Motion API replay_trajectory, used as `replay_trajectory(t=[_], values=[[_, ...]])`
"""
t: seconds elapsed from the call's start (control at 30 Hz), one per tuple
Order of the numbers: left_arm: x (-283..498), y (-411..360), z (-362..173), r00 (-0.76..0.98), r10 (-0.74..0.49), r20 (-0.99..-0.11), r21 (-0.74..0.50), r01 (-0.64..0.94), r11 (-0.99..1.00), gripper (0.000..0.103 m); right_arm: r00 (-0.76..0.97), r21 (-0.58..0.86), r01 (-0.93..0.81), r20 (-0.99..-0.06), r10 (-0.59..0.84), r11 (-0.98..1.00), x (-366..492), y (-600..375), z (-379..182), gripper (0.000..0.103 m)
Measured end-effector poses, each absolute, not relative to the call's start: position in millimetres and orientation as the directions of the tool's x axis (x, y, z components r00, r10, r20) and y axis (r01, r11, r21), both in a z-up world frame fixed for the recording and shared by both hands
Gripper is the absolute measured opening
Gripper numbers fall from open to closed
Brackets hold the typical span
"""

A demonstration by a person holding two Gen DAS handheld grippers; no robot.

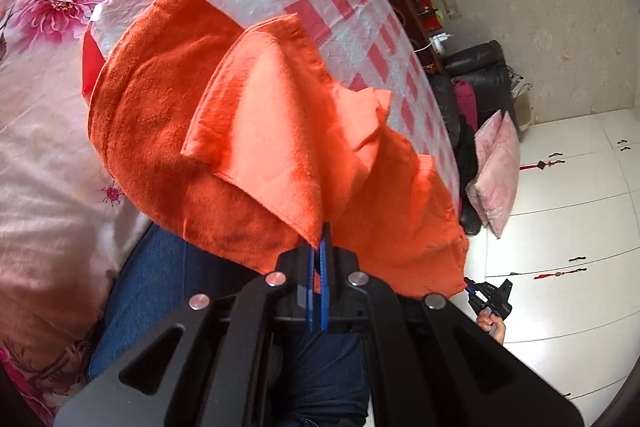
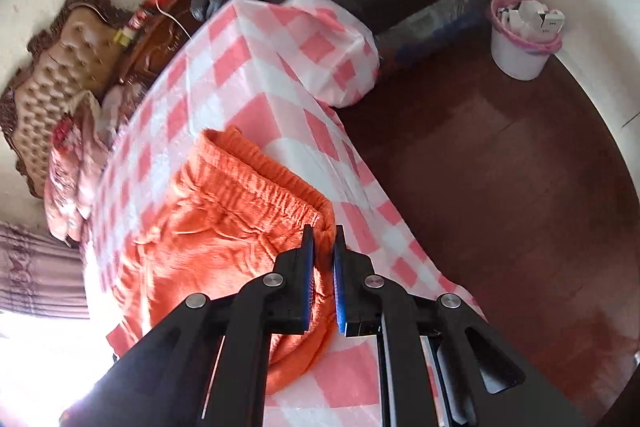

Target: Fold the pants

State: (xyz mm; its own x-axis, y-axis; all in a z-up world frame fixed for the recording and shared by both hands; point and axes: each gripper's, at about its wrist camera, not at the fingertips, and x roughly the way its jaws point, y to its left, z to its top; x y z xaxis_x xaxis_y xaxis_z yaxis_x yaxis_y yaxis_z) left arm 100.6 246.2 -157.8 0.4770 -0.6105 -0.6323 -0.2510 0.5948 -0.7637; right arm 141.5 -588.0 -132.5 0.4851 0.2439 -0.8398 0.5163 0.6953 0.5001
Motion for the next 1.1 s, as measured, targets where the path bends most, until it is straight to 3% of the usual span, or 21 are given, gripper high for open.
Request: replay_trajectory(t=[0.3,0.33,0.37,0.4,0.43,0.5,0.63,0.67,0.73,0.8,0.87,0.9,1.1], values=[[94.0,245.7,-186.6,0.438,-0.603,-0.666,-0.742,-0.31,0.594,0.002,0.39,0.297,0.521,-0.917,0.086,0.8,150.9,-564.9,-147.6,0.013],[92.9,244.9,-191.1,0.433,-0.601,-0.672,-0.737,-0.316,0.597,0.003,0.387,0.278,0.526,-0.92,0.065,0.804,150.6,-564.2,-148.9,0.028],[90.6,245.4,-194.8,0.432,-0.596,-0.677,-0.733,-0.324,0.597,0.007,0.375,0.235,0.535,-0.927,0.021,0.812,150.6,-562.6,-148.2,0.033],[86.5,248.4,-197.9,0.435,-0.594,-0.677,-0.733,-0.336,0.591,0.023,0.37,0.209,0.536,-0.929,-0.006,0.818,149.2,-562.1,-147.6,0.046],[81.9,253.5,-199.5,0.443,-0.589,-0.675,-0.736,-0.349,0.581,0.038,0.372,0.194,0.534,-0.928,-0.022,0.823,149.1,-562.0,-147.4,0.068],[71.9,266.4,-200.1,0.474,-0.578,-0.665,-0.745,-0.357,0.564,0.04,0.396,0.207,0.508,-0.918,-0.014,0.836,149.1,-560.0,-147.6,0.089],[55.0,303.6,-201.9,0.561,-0.499,-0.66,-0.746,-0.41,0.525,0.041,0.403,0.245,0.494,-0.915,0.03,0.834,155.4,-558.7,-159.2,0.085],[54.9,309.4,-200.2,0.576,-0.492,-0.652,-0.752,-0.409,0.517,0.041,0.409,0.268,0.488,-0.911,0.054,0.831,156.7,-558.3,-162.0,0.077],[61.3,319.5,-191.1,0.609,-0.468,-0.64,-0.756,-0.392,0.524,0.041,0.43,0.308,0.473,-0.899,0.089,0.826,159.5,-553.3,-158.2,0.04],[74.0,322.7,-177.3,0.629,-0.434,-0.645,-0.739,-0.372,0.561,0.041,0.401,0.181,0.453,-0.916,-0.018,0.873,163.9,-536.7,-144.8,0.027],[94.4,319.4,-161.1,0.637,-0.394,-0.663,-0.693,-0.324,0.644,0.041,0.392,0.104,0.436,-0.916,-0.085,0.894,163.4,-523.0,-134.7,0.022],[104.8,315.6,-156.9,0.628,-0.382,-0.678,-0.663,-0.299,0.686,0.046,0.389,0.091,0.439,-0.916,-0.098,0.894,161.6,-521.5,-133.3,0.021],[159.7,304.0,-145.6,0.542,-0.104,-0.834,-0.321,-0.322,0.891,0.047,0.357,0.011,0.45,-0.919,-0.169,0.893,147.2,-513.5,-139.1,0.021]])
